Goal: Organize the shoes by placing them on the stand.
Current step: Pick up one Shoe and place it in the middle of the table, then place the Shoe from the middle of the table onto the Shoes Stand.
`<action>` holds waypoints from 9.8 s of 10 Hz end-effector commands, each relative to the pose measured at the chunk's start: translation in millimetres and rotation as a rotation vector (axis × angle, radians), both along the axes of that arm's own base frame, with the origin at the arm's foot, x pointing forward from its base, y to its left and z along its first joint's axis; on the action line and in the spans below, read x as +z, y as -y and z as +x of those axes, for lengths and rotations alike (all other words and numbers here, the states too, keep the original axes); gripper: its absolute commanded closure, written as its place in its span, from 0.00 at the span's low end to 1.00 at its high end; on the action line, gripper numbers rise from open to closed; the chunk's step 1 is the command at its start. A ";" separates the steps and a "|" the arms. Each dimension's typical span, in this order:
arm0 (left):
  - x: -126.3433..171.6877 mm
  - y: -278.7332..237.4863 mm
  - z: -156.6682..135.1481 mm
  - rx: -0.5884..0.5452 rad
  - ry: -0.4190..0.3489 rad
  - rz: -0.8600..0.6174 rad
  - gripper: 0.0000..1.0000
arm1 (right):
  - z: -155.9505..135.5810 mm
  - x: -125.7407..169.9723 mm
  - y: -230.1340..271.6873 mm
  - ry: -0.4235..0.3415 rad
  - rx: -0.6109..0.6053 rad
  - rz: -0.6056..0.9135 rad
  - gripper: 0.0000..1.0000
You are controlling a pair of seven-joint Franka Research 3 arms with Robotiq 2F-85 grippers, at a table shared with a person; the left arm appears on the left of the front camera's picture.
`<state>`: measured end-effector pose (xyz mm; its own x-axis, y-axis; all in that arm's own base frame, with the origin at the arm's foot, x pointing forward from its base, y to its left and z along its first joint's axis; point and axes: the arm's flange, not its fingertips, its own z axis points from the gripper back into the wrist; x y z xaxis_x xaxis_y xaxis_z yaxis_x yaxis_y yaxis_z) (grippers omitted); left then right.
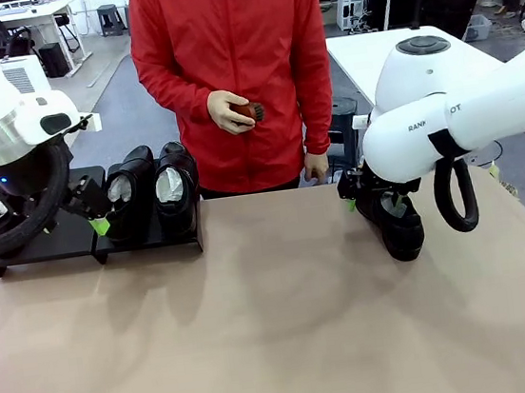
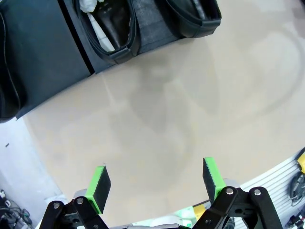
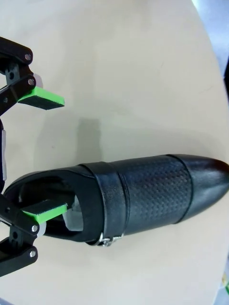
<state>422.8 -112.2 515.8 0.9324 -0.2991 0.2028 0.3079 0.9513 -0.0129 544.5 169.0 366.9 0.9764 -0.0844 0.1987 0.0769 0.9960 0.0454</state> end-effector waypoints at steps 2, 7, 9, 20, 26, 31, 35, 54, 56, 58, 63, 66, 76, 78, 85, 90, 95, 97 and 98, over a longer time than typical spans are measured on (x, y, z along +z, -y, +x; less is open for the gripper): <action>-0.8 -3.4 -2.9 -0.009 0.005 0.011 0.00 | 17.0 -7.5 -2.1 -0.086 0.015 0.001 0.00; -0.8 -3.4 -2.9 -0.009 0.005 0.011 0.00 | 22.5 -20.2 -2.6 -0.139 0.088 0.004 0.07; -0.8 -3.4 -2.9 -0.009 0.005 0.011 0.00 | 22.9 -21.9 -3.3 -0.138 0.113 -0.026 0.46; -0.8 -3.4 -2.9 -0.009 0.005 0.011 0.00 | 25.7 -23.0 10.7 -0.136 0.067 -0.102 1.00; -0.8 -3.4 -2.9 -0.009 0.005 0.011 0.00 | -88.6 83.6 -58.8 0.101 -0.117 0.030 1.00; -0.8 -3.4 -2.9 -0.009 0.005 0.011 0.00 | -185.3 70.3 -147.8 0.038 0.033 0.086 1.00; -0.8 -3.4 -2.9 -0.009 0.005 0.011 0.00 | -182.2 30.2 -175.4 -0.022 0.050 0.084 1.00; -0.8 -3.4 -2.9 -0.009 0.005 0.011 0.00 | -182.1 14.7 -176.8 -0.073 -0.025 0.152 0.00; -0.8 -3.4 -2.9 -0.009 0.005 0.011 0.00 | -182.1 14.7 -176.8 -0.073 -0.025 0.152 0.00; -0.8 -3.4 -2.9 -0.009 0.005 0.011 0.00 | -182.1 14.7 -176.8 -0.073 -0.025 0.152 0.00; -0.8 -3.4 -2.9 -0.009 0.005 0.011 0.00 | -193.1 35.3 -163.4 -0.094 0.007 0.175 0.00; -0.8 -3.4 -2.9 -0.009 0.005 0.011 0.00 | -203.2 107.3 -110.9 0.048 0.051 0.174 0.00; -52.9 163.6 -25.6 0.148 -0.081 -0.152 0.00 | -160.5 74.0 53.7 0.002 -0.488 0.101 0.00; -47.0 159.3 -40.4 0.043 -0.127 -0.214 0.00 | -161.4 80.4 50.7 -0.001 -0.401 0.099 0.00; -103.2 237.7 -75.2 0.278 -0.102 -0.150 0.00 | -161.4 80.4 50.7 -0.001 -0.401 0.099 0.00; -123.6 261.7 -59.8 0.278 -0.120 -0.165 0.00 | -161.4 80.4 50.7 -0.001 -0.401 0.099 0.00; -135.4 273.2 -59.8 0.267 -0.151 -0.148 0.00 | -161.4 80.4 50.7 -0.001 -0.401 0.099 0.00; -143.3 282.4 -55.5 0.243 -0.128 -0.134 0.00 | -161.4 80.4 50.7 -0.001 -0.401 0.099 0.00; -150.1 289.4 -52.2 0.241 -0.118 -0.092 0.00 | -161.4 80.4 50.7 -0.001 -0.401 0.099 0.00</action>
<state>362.2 -385.4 367.8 0.9947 -0.0651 0.0798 0.0781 0.9821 -0.1715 382.3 118.6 444.4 0.8569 -0.4889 0.1632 0.4707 0.8713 0.1391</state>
